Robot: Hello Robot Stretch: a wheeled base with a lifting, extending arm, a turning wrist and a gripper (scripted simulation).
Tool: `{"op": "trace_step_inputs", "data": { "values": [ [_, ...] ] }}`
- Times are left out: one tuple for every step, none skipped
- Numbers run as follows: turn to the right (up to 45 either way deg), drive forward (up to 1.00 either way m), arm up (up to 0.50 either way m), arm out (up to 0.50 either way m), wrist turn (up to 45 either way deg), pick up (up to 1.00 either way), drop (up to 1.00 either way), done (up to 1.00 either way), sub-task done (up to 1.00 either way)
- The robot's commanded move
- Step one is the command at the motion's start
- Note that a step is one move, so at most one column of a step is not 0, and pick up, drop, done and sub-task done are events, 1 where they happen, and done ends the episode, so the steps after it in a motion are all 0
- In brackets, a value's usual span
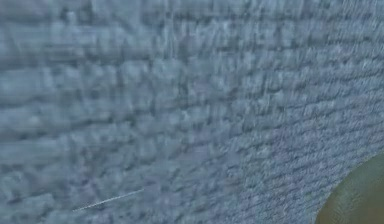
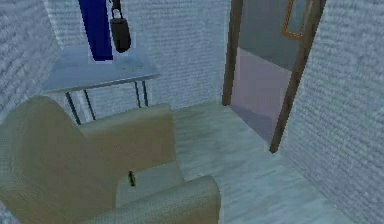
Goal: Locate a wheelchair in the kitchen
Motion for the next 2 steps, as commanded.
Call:
{"op": "trace_step_inputs", "data": {
  "values": [
    [45.0,0.0,0.0,0.0,0.0,0.0,0.0,0.0,0.0],
    [45.0,0.0,0.0,0.0,0.0,0.0,0.0,0.0,0.0]
  ]
}}
